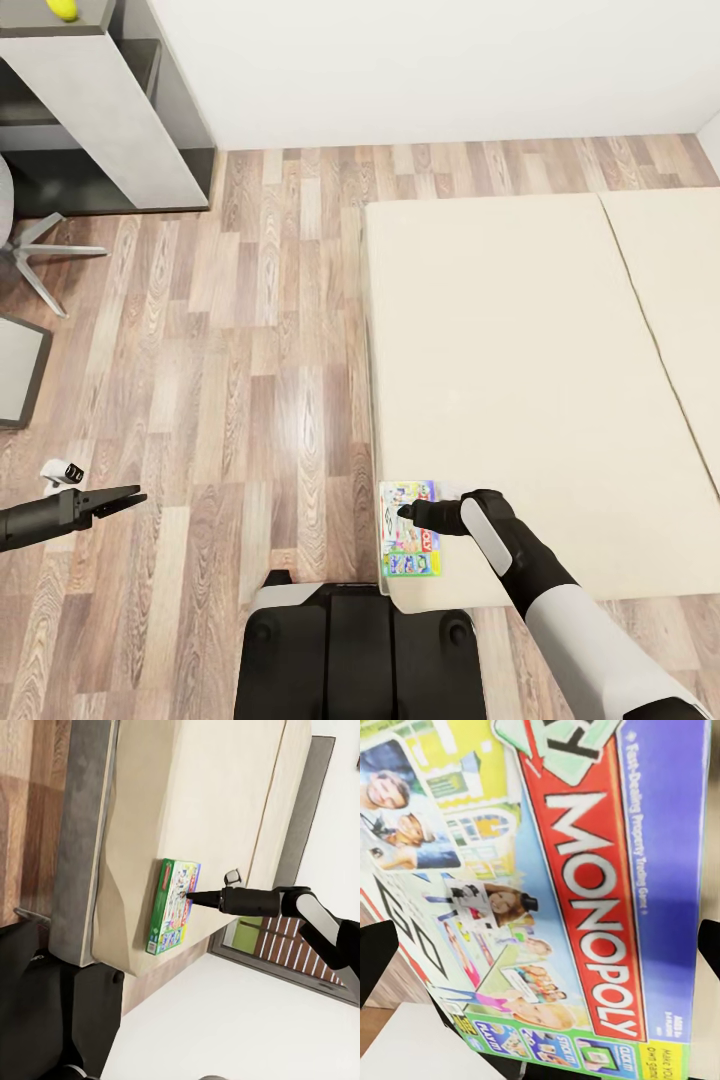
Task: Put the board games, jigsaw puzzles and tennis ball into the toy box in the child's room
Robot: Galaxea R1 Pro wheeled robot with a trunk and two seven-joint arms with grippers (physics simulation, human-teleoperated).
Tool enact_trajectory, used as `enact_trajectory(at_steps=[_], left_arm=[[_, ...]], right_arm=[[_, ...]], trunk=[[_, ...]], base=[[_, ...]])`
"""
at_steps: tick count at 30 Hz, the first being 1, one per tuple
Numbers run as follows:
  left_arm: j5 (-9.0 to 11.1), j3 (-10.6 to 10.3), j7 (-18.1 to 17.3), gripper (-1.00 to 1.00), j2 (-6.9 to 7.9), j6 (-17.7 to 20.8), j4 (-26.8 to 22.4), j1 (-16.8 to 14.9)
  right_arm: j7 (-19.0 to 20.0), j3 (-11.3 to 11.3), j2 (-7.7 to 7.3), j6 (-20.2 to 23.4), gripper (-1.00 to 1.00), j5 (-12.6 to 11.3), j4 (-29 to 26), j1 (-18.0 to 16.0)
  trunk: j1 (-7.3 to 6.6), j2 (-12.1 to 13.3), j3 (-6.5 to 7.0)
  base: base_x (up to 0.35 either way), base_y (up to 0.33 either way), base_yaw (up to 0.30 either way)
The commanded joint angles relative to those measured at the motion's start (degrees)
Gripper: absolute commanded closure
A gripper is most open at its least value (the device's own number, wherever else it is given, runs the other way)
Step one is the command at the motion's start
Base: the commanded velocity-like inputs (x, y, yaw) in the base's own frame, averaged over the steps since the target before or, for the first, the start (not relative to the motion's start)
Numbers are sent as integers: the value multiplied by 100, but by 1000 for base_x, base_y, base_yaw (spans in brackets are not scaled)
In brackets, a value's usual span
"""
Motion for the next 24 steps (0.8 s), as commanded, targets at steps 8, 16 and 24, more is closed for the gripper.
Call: enact_trajectory(at_steps=[8, 16, 24], left_arm=[[0, -2, -21, -100, 2, 61, -1, -1], [0, -2, -21, -100, 2, 61, -1, -1], [0, -2, -21, -100, 2, 61, -1, -1]], right_arm=[[-47, 17, -4, 8, -100, -52, -8, -2], [-47, 17, -4, -1, -100, -52, -8, -2], [-48, 17, -4, -3, -100, -52, -8, -2]], trunk=[[3, -9, -6], [3, -9, -6], [3, -9, -6]], base=[[0, 37, 0], [0, 53, 0], [0, 6, 0]])
